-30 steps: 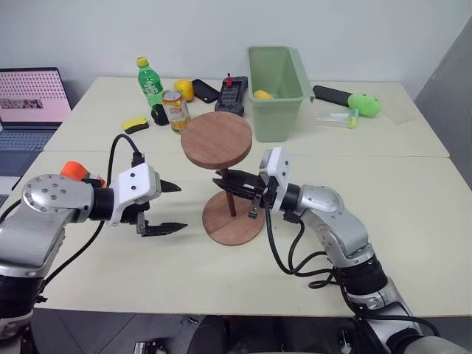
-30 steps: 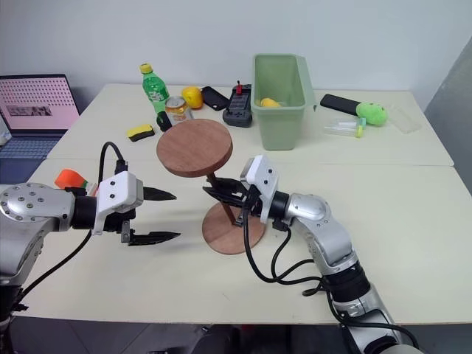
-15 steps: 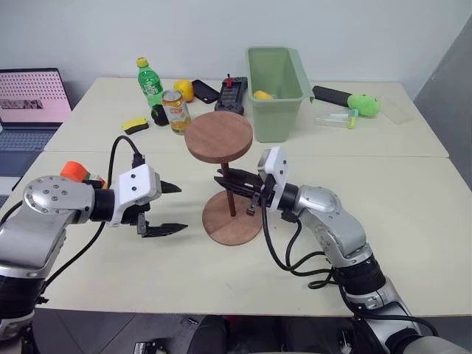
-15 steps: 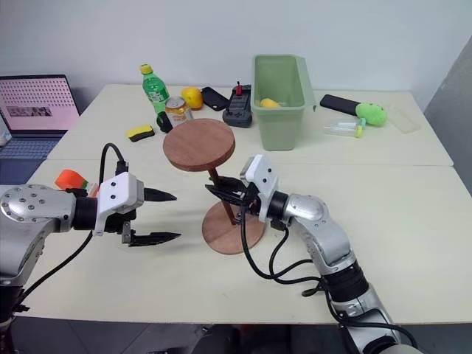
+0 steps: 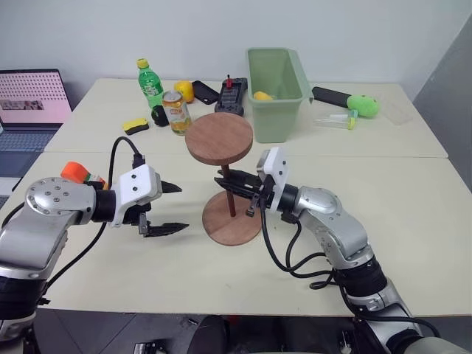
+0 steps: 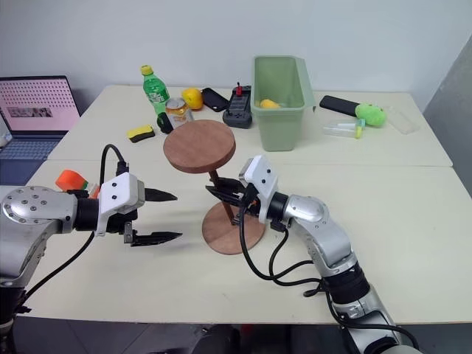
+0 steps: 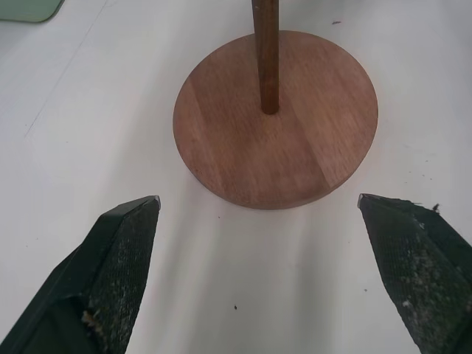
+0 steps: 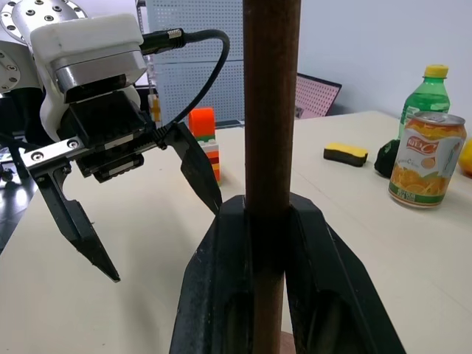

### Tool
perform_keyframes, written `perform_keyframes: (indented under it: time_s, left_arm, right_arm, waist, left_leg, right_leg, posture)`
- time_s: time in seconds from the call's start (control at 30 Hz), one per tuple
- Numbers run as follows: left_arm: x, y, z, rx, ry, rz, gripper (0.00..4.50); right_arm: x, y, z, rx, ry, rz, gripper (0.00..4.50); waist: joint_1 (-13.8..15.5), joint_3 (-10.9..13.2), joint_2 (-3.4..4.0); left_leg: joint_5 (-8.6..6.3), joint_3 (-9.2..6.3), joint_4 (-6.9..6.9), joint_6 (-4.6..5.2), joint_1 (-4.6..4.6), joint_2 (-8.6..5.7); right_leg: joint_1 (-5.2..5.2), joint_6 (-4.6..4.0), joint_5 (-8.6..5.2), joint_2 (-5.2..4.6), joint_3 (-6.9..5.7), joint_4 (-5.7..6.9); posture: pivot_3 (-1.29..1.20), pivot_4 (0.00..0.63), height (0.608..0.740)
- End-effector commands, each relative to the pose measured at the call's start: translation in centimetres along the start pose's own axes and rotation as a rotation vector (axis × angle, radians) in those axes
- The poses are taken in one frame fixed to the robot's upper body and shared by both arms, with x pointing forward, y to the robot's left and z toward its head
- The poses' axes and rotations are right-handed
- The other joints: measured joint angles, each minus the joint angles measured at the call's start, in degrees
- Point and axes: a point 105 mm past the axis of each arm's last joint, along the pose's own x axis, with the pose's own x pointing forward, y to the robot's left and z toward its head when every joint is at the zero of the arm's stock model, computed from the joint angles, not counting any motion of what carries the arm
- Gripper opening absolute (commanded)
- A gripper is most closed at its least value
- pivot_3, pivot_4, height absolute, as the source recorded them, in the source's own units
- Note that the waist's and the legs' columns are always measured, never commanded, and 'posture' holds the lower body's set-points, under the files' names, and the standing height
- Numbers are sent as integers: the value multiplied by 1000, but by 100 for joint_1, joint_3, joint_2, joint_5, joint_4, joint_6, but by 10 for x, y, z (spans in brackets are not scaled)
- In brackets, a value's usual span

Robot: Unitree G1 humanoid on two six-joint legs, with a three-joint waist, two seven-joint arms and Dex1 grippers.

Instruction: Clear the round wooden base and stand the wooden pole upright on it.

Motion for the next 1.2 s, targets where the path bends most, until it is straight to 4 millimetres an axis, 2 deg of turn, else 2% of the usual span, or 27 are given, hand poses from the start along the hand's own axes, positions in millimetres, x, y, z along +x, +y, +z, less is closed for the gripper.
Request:
perform_keyframes:
  time_s: [0.03, 0.33, 0.6, 0.67, 0.73, 0.9, 1.0, 1.1, 1.2]
  left_arm:
    - [-1, 2, 9, 35, -22, 13, 4500]
    - [1, 4, 23, 41, -86, 23, 4500]
    - [-1, 12, 27, 15, -134, 84, 4500]
    - [-6, 10, 23, -12, -125, 88, 4500]
    - [-11, 11, 18, -10, -97, 110, 4500]
    - [-23, 15, 3, -16, -24, 151, 4500]
    - [-30, 19, -6, -38, 1, 172, 4500]
    - [-31, 21, -10, -47, 3, 175, 4500]
    - [-29, 24, -16, -41, 13, 177, 4500]
  right_arm:
    - [1, 7, -13, 46, 66, 35, 1429]
    - [-6, 10, -9, 1, 96, 58, 3433]
    - [-36, -14, -13, -70, 180, -17, 3433]
    - [-63, -29, -7, -109, 216, -67, 3433]
    - [-88, -35, 2, -153, 247, -74, 3433]
    - [-136, -29, 25, -179, 277, -51, 3433]
    - [-168, -21, 31, -182, 345, -52, 3433]
    - [-185, -16, 32, -172, 397, -57, 3433]
    - [-193, -18, 33, -166, 407, -83, 3433]
  waist:
    - [2, 4, 3]
    - [4, 6, 3]
    - [10, 7, 2]
    - [12, 7, 2]
    - [35, 8, 3]
    - [56, 14, 2]
    - [54, 16, 5]
    - [41, 18, 3]
    - [44, 19, 3]
  left_leg:
    - [0, -1, 0, 0, -4, 0]
    - [0, 1, -2, 0, -16, -2]
    - [0, 1, -1, 0, -17, -2]
    - [0, 1, -1, 0, -17, -3]
    - [0, 1, -1, 0, -19, -4]
    - [-1, 2, -2, 1, -26, -5]
    - [-1, -2, -6, 2, -20, 4]
    - [-1, 1, -7, 2, -20, 1]
    - [-1, 5, -5, 2, -12, 2]
  right_leg:
    - [-4, 0, 0, 0, -1, 0]
    - [-13, 0, 0, 0, -1, -4]
    - [-12, 0, 0, 0, 0, -4]
    - [-12, 0, 0, -1, 0, -5]
    - [-12, 0, 0, -1, 0, -5]
    - [-12, 1, 0, -7, 0, -16]
    - [-10, 0, -1, -6, -1, -12]
    - [-8, 0, -1, -5, -1, -13]
    - [-1, 0, 0, -5, 3, -10]
  posture:
    - [0, 150, 740]
    - [0, 150, 740]
    - [0, 150, 740]
    - [0, 150, 740]
    - [0, 150, 740]
    - [0, 150, 740]
    - [0, 150, 740]
    - [0, 150, 740]
    - [0, 150, 740]
